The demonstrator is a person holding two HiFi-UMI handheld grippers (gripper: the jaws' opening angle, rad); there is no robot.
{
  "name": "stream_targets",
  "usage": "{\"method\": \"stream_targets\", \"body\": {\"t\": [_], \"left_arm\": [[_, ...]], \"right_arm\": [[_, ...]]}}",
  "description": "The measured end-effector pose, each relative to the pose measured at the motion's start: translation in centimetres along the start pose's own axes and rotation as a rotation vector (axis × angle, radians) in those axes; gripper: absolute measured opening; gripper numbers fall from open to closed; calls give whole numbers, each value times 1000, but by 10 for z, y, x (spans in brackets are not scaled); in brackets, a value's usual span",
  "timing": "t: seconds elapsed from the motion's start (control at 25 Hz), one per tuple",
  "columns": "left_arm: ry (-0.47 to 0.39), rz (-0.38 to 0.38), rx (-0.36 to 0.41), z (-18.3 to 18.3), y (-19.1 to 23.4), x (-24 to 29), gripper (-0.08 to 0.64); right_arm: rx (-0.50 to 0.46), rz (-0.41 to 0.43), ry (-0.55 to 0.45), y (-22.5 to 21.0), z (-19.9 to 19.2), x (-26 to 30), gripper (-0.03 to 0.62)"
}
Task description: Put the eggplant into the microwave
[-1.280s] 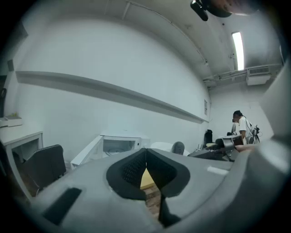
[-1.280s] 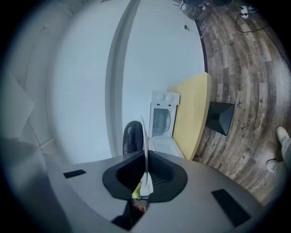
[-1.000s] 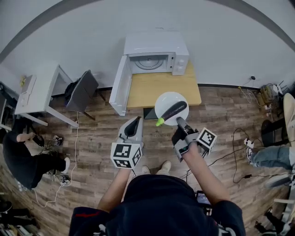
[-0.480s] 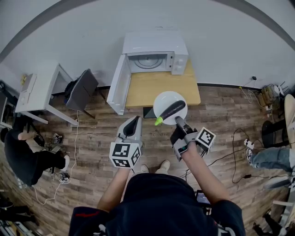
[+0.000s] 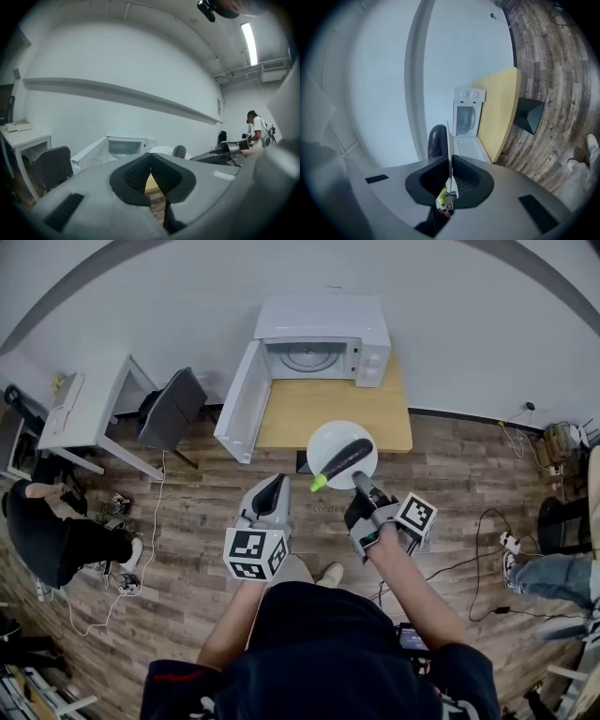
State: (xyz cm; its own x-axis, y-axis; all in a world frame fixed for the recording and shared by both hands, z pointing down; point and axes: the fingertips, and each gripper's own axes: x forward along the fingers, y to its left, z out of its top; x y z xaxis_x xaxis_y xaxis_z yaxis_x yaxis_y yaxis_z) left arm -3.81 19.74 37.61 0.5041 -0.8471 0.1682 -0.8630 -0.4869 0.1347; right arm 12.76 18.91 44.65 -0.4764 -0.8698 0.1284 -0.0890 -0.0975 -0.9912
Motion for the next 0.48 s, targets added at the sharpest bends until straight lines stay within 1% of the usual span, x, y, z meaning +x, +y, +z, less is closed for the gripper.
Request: {"method": "stream_targets", "body": {"t": [0.28, 0.48], "left_arm": [[3, 29, -7, 1, 12, 10, 17], [7, 27, -17, 1, 27, 32, 17]], "right_arm": [[2, -15, 18, -7, 8, 14, 20], [1, -18, 20, -7, 17, 38, 20]]}}
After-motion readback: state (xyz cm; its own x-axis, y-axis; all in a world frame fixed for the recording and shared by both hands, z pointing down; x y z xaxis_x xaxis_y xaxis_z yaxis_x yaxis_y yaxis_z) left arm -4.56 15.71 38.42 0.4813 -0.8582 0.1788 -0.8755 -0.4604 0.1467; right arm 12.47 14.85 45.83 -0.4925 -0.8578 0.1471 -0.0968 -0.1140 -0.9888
